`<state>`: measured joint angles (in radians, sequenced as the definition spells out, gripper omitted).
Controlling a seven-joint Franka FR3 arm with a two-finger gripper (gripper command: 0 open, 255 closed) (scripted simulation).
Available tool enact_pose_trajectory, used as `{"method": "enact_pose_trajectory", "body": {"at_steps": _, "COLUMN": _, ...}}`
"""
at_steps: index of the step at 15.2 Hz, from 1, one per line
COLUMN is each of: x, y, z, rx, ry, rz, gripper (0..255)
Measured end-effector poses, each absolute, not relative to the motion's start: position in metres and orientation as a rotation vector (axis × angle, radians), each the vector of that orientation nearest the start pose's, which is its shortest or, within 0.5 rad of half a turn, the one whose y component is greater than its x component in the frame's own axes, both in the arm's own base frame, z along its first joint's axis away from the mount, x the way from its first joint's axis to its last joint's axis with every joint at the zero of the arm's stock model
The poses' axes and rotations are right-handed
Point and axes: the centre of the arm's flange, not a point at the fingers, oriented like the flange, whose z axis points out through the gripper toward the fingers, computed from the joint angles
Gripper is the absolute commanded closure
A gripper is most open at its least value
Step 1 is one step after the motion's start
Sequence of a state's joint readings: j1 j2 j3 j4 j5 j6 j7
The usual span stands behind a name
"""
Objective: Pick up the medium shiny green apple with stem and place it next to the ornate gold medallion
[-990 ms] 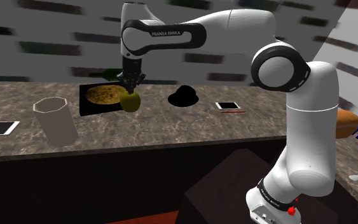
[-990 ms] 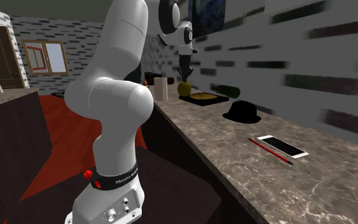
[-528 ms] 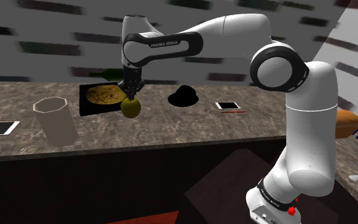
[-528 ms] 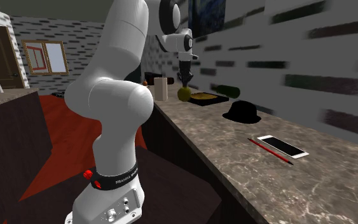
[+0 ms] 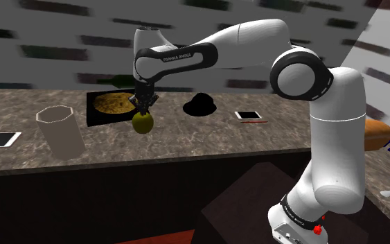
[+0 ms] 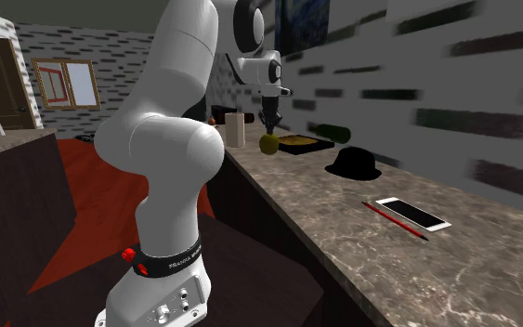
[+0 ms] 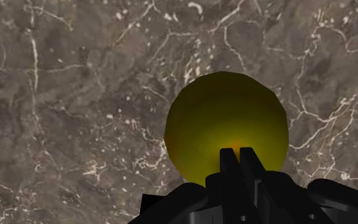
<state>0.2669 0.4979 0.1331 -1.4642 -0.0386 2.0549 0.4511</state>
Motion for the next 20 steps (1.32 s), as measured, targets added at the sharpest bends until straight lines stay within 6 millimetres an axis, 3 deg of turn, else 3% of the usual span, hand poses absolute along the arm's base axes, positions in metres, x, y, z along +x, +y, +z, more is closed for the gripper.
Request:
{"method": "enact_pose_trajectory", "body": {"at_steps": 4, "x": 0.658, "y": 0.259, "z": 0.405, "rx": -3.073, "ry": 0.083, "rz": -0.119, "gripper": 255}}
{"method": "enact_pose_trajectory", "body": {"at_steps": 5, "x": 0.658, "y": 0.259, "z": 0.405, "rx": -3.073, "ry": 0.083, "rz": -0.119, "gripper": 0}}
{"method": "enact_pose_trajectory", "body": {"at_steps": 11, "x": 0.658, "y": 0.259, "z": 0.405, "rx": -3.073, "ry": 0.083, "rz": -0.119, "gripper": 0}}
{"method": "enact_pose_trajectory", "body": {"at_steps": 16, "x": 0.655, "y": 0.256, "z": 0.449, "rx": -3.072, "ry": 0.083, "rz": -0.121, "gripper": 0}}
{"method": "enact_pose_trajectory", "body": {"at_steps": 20, "x": 0.654, "y": 0.256, "z": 0.454, "rx": -3.073, "ry": 0.083, "rz": -0.12, "gripper": 0}}
